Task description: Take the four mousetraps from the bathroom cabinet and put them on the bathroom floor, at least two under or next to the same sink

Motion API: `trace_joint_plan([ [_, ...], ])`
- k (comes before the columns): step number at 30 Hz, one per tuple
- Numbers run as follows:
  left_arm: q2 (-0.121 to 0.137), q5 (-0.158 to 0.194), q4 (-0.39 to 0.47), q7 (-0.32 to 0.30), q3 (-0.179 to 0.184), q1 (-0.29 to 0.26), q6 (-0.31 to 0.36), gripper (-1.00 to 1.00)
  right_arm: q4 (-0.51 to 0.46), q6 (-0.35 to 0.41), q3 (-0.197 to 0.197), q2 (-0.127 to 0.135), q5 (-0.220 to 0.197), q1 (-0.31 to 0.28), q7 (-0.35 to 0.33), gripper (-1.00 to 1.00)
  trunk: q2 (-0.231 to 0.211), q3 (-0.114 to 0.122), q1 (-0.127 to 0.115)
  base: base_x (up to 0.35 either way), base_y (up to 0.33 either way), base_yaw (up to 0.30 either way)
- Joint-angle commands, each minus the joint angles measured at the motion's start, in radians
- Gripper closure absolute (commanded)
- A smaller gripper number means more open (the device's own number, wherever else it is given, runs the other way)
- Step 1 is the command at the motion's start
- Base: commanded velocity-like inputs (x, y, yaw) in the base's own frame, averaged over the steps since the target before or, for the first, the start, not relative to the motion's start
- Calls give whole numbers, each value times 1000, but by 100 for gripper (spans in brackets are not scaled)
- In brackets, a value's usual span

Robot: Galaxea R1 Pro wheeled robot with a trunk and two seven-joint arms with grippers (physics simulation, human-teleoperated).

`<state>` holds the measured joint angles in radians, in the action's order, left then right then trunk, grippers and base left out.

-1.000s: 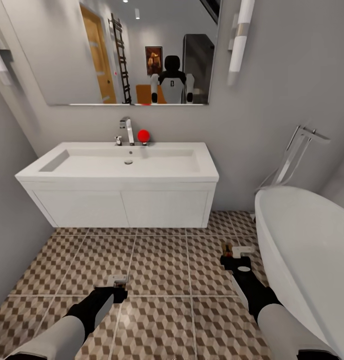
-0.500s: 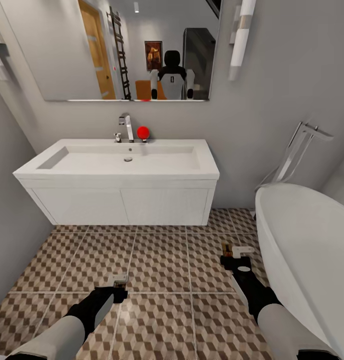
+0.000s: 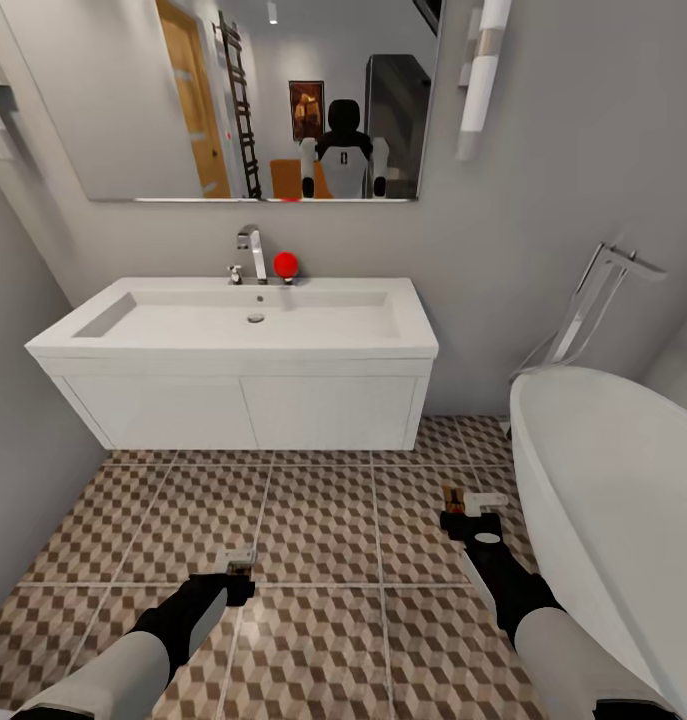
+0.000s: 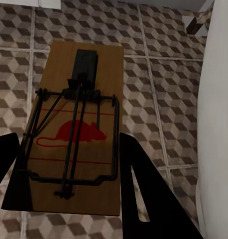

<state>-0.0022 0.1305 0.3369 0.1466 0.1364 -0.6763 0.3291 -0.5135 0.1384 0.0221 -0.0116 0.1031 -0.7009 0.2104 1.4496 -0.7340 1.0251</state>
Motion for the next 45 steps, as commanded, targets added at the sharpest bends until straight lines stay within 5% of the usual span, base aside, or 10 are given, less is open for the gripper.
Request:
trace_joint_plan([
  [1,1,9,2,7,8,0,5,100,-2,7,2,-1,9,0,0,100,0,-2,0,0,0,0],
  [18,1,8,20,8,8,0,4,100,6,2,1,-2,9,0,0,100,98,-72,54,0,0,0],
  [32,13,3,253,6,9,0,-3,100,34,-99,1,-2,6,0,-2,100,196,-138,107,0,0,0],
  [45,14,3,270,6,10,2,-91,100,35,-101,1,-2,7,0,-2,100,287,-199,157,0,0,0],
])
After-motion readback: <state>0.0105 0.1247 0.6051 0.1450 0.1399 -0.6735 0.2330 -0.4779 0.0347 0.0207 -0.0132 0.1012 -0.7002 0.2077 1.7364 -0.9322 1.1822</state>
